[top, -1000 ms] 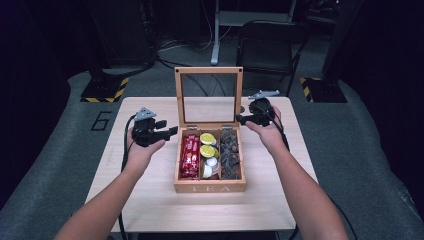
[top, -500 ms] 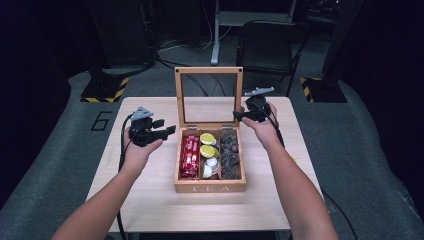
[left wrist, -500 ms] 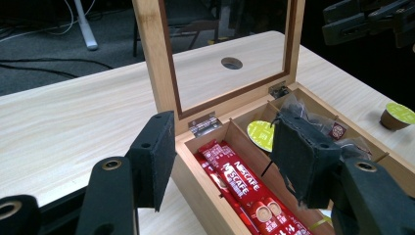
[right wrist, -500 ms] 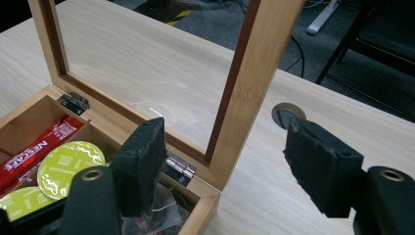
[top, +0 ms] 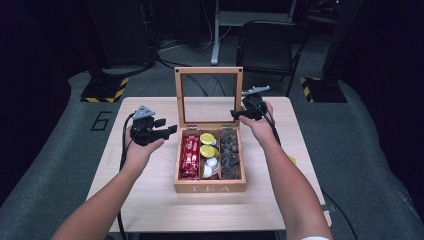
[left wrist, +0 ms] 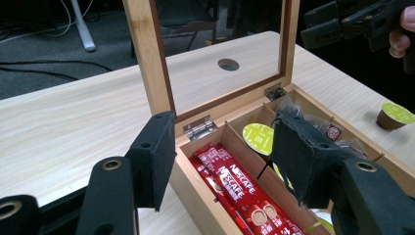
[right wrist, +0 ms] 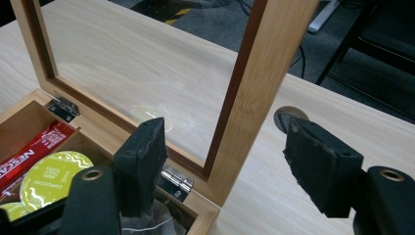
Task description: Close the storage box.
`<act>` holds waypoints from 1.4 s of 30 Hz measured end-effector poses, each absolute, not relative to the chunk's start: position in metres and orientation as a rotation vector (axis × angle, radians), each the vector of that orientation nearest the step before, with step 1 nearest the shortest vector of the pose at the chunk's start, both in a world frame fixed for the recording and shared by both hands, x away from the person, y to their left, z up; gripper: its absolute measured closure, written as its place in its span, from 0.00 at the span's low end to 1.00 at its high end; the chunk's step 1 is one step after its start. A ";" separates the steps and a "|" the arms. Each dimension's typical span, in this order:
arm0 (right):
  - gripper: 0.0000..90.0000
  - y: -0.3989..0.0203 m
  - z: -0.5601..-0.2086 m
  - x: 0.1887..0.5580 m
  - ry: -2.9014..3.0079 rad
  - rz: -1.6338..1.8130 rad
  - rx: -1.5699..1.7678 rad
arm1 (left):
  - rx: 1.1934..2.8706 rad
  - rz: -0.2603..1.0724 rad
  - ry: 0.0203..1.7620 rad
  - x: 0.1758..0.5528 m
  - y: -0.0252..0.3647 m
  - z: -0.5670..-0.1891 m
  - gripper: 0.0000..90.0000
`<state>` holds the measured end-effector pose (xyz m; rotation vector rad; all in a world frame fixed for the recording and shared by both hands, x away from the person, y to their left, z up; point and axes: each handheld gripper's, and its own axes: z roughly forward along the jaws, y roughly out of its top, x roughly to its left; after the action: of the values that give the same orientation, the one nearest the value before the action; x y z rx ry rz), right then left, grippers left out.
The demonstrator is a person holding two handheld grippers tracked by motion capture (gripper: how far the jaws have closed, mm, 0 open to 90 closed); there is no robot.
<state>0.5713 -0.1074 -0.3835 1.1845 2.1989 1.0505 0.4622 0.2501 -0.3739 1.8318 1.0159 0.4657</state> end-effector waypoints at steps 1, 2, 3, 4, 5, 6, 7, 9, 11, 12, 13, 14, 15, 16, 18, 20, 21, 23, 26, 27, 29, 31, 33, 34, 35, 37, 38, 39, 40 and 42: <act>0.35 -0.107 -0.384 0.572 2.199 1.053 1.191 | 1.833 0.466 1.018 0.462 0.250 -0.374 0.46; 0.35 -0.106 -0.385 0.573 2.193 1.058 1.200 | 1.832 0.465 1.019 0.463 0.250 -0.375 0.46; 0.35 -0.106 -0.386 0.575 2.191 1.055 1.204 | 1.833 0.464 1.018 0.463 0.250 -0.375 0.46; 0.35 -0.106 -0.386 0.575 2.191 1.055 1.204 | 1.833 0.464 1.018 0.463 0.250 -0.375 0.46; 0.35 -0.105 -0.387 0.577 2.203 1.050 1.193 | 1.834 0.462 1.023 0.463 0.251 -0.375 0.46; 0.35 -0.105 -0.387 0.577 2.203 1.050 1.193 | 1.831 0.463 1.024 0.463 0.251 -0.375 0.46; 0.35 -0.103 -0.387 0.579 2.199 1.045 1.214 | 1.827 0.465 1.026 0.463 0.252 -0.375 0.46; 0.35 -0.103 -0.387 0.581 2.199 1.048 1.188 | 1.826 0.465 1.027 0.462 0.253 -0.375 0.46; 0.35 -0.102 -0.388 0.581 2.190 1.056 1.201 | 1.826 0.463 1.027 0.462 0.253 -0.374 0.47; 0.35 -0.102 -0.388 0.581 2.192 1.051 1.205 | 1.822 0.465 1.026 0.461 0.253 -0.374 0.46; 0.35 -0.102 -0.389 0.582 2.192 1.047 1.201 | 1.825 0.465 1.024 0.461 0.253 -0.374 0.46; 0.35 -0.102 -0.389 0.582 2.193 1.047 1.206 | 1.828 0.467 1.021 0.461 0.253 -0.374 0.46; 0.35 -0.102 -0.390 0.582 2.195 1.044 1.206 | 1.817 0.470 1.023 0.461 0.252 -0.374 0.46; 0.35 -0.102 -0.390 0.582 2.196 1.040 1.214 | 1.818 0.467 1.023 0.460 0.253 -0.373 0.46; 0.35 -0.102 -0.391 0.583 2.196 1.043 1.219 | 1.813 0.466 1.026 0.460 0.253 -0.373 0.47; 0.35 -0.102 -0.392 0.585 2.197 1.048 1.221 | 1.811 0.464 1.026 0.460 0.253 -0.373 0.46; 0.35 -0.101 -0.394 0.585 2.196 1.051 1.215 | 1.811 0.464 1.026 0.460 0.253 -0.374 0.47; 0.35 -0.098 -0.396 0.586 2.200 1.055 1.210 | 1.806 0.464 1.028 0.460 0.253 -0.374 0.47; 0.34 -0.093 -0.397 0.587 2.210 1.061 1.182 | 1.806 0.463 1.025 0.460 0.253 -0.374 0.47; 0.33 -0.092 -0.397 0.586 2.207 1.055 1.192 | 1.806 0.463 1.026 0.460 0.253 -0.374 0.47; 0.34 -0.091 -0.397 0.586 2.202 1.060 1.207 | 1.808 0.461 1.026 0.460 0.253 -0.374 0.47; 0.35 -0.094 -0.397 0.587 2.206 1.063 1.203 | 1.810 0.463 1.027 0.459 0.253 -0.374 0.47; 0.36 -0.095 -0.396 0.588 2.203 1.076 1.203 | 1.809 0.464 1.026 0.459 0.253 -0.374 0.47; 0.36 -0.095 -0.396 0.588 2.199 1.079 1.207 | 1.809 0.464 1.026 0.459 0.253 -0.374 0.47; 0.37 -0.093 -0.396 0.587 2.197 1.071 1.219 | 1.806 0.467 1.024 0.459 0.252 -0.374 0.47; 0.40 -0.093 -0.396 0.587 2.190 1.063 1.218 | 1.824 0.462 1.017 0.459 0.252 -0.374 0.47; 0.42 -0.093 -0.396 0.587 2.184 1.058 1.228 | 1.822 0.463 1.017 0.459 0.252 -0.374 0.47; 0.46 -0.093 -0.395 0.587 2.174 1.057 1.238 | 1.823 0.462 1.017 0.459 0.252 -0.374 0.47; 0.48 -0.094 -0.395 0.587 2.166 1.059 1.247 | 1.823 0.461 1.015 0.459 0.252 -0.374 0.47; 0.53 -0.094 -0.394 0.587 2.149 1.055 1.267 | 1.823 0.461 1.014 0.459 0.252 -0.374 0.47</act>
<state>0.5873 -0.0943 -0.3944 1.2673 2.1487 1.0546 0.4591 0.2522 -0.3743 1.8225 1.0138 0.4611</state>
